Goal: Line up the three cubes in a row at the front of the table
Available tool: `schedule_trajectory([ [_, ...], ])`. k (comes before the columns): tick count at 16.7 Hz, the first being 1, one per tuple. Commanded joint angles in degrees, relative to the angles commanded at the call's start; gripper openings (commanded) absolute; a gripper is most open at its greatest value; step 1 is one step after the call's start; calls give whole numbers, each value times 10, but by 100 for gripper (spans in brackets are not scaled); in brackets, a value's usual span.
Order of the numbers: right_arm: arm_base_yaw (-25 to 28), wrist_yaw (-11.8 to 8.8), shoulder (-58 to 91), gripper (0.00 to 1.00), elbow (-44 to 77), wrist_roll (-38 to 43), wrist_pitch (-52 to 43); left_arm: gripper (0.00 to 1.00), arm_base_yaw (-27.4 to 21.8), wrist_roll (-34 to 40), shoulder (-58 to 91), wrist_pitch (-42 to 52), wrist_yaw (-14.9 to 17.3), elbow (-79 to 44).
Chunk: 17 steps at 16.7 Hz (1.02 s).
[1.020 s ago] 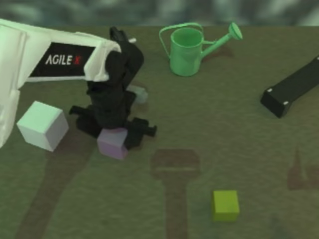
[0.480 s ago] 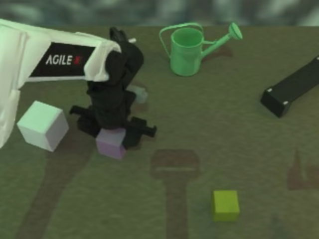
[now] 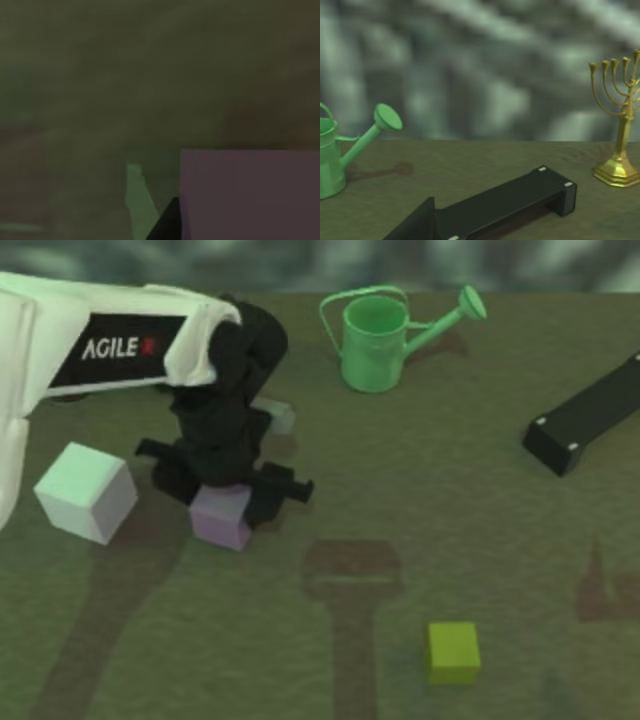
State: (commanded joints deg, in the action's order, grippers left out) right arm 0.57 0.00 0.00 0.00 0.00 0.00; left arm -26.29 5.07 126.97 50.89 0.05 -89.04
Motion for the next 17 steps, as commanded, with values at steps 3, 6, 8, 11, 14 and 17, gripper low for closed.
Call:
schedule_trajectory([
  [3, 0, 0, 0, 100, 0, 0, 0, 0, 5, 1, -25, 63, 0, -33],
  [6, 0, 0, 0, 100, 0, 0, 0, 0, 8, 1, -42, 92, 0, -50],
  [8, 0, 0, 0, 100, 0, 0, 0, 0, 8, 1, -42, 92, 0, -50],
  [11, 0, 0, 0, 100, 0, 0, 0, 0, -1, 8, -40, 92, -1, -49],
  [14, 0, 0, 0, 100, 0, 0, 0, 0, -37, 66, -41, 97, -2, -50],
  [17, 0, 0, 0, 100, 0, 0, 0, 0, -94, 167, -51, 104, -4, -43],
])
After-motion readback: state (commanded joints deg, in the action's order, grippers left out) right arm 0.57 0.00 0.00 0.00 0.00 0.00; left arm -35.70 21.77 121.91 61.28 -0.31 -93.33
